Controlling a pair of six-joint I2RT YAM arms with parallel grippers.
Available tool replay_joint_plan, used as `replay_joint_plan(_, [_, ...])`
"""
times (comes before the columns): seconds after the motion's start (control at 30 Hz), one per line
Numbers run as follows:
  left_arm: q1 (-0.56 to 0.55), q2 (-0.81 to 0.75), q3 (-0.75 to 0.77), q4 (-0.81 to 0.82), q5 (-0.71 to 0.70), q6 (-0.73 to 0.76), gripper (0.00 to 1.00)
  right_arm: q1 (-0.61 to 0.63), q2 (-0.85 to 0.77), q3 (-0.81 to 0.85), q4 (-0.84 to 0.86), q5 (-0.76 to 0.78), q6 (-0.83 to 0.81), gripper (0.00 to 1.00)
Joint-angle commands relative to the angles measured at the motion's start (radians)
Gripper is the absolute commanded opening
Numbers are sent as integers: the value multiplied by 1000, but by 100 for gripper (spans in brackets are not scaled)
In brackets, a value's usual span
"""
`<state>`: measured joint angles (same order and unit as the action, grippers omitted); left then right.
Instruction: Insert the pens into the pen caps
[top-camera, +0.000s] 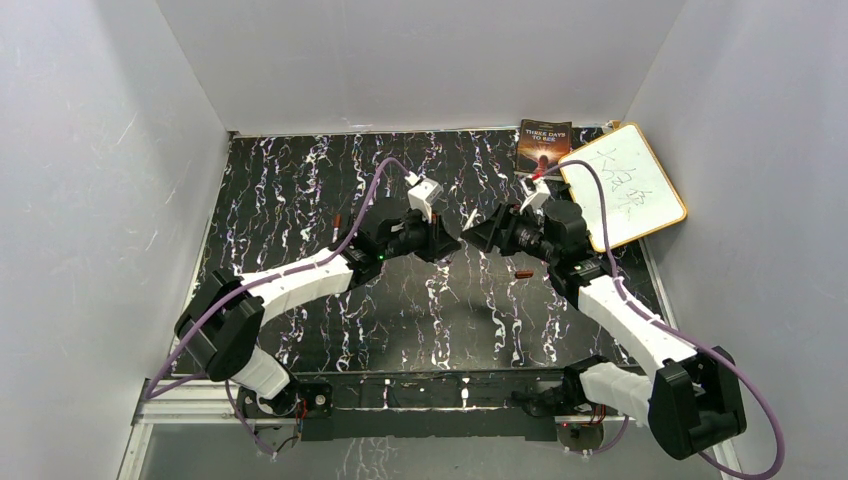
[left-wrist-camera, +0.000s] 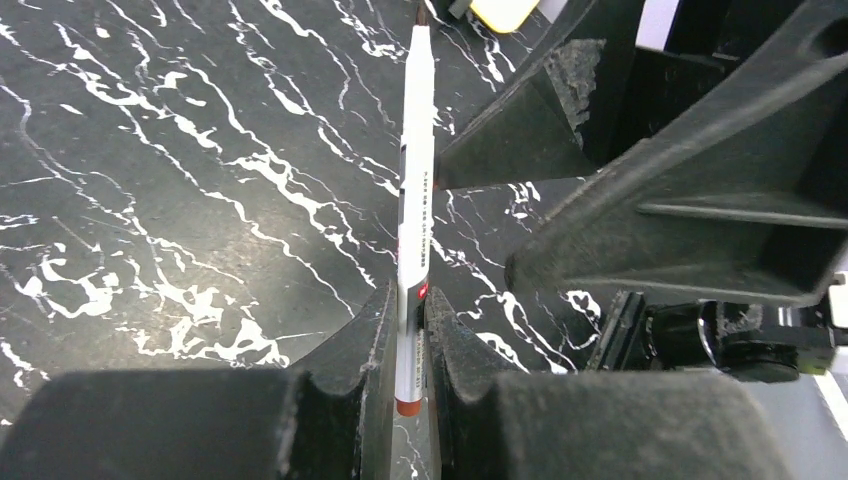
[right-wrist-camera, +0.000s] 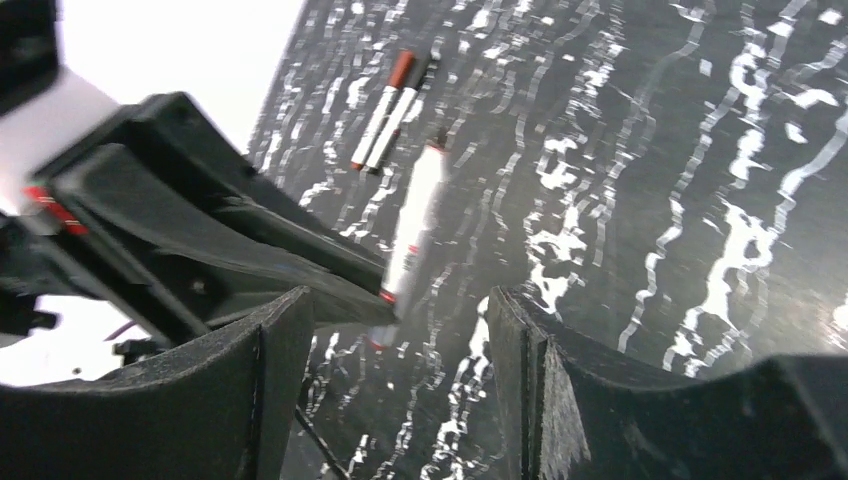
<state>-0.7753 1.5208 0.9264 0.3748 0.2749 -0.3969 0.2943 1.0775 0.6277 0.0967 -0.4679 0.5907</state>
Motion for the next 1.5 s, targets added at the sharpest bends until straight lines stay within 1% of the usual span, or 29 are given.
replay_joint_plan(0.0, [5,-22,-16,95,94,-10,0,44,-8,81,155,-54,43,62])
replay_joint_plan(0.07, [5,-23,-18,104,111,-12,0,54,1,96,157,-47,40,59])
replay_joint_plan(0.2, [5,-31,-13,110,144,-22,0,61,19,108,158,-35,35,46])
replay_joint_plan(0.27, [5,-41,-13,104,136,-23,0,63,27,117,147,-29,31,43])
replay_joint_plan(0.47, [5,-70,-11,82,107,-11,0,64,22,145,102,-20,3,44])
replay_joint_plan(0.77, [5,-76,21,79,149,-23,0,66,71,173,51,-7,-44,44])
replay_joint_plan(0.8, [5,-80,23,77,147,-22,0,66,69,173,52,-8,-45,42])
replay_joint_plan(0.83, [5,-83,24,71,141,-20,0,67,66,174,52,-8,-45,37])
replay_joint_plan(0.87, [5,-83,26,64,134,-17,0,67,62,176,51,-8,-45,31])
replay_joint_plan(1.0, [5,-82,28,62,122,-20,0,67,50,184,33,0,-51,14])
replay_joint_plan(1.07, [5,-79,33,64,111,-20,0,68,44,186,13,13,-61,0])
replay_joint_plan(1.23, [5,-75,39,64,76,-28,0,68,12,172,29,35,-40,0])
replay_joint_plan(1.3, [5,-78,26,95,63,-40,26,68,-1,159,65,38,-13,0])
replay_joint_plan(1.4, [5,-84,1,154,65,-59,34,70,-7,153,83,33,3,0])
replay_joint_plan(1.47, [5,-79,-3,170,65,-63,43,73,-7,152,85,28,11,0])
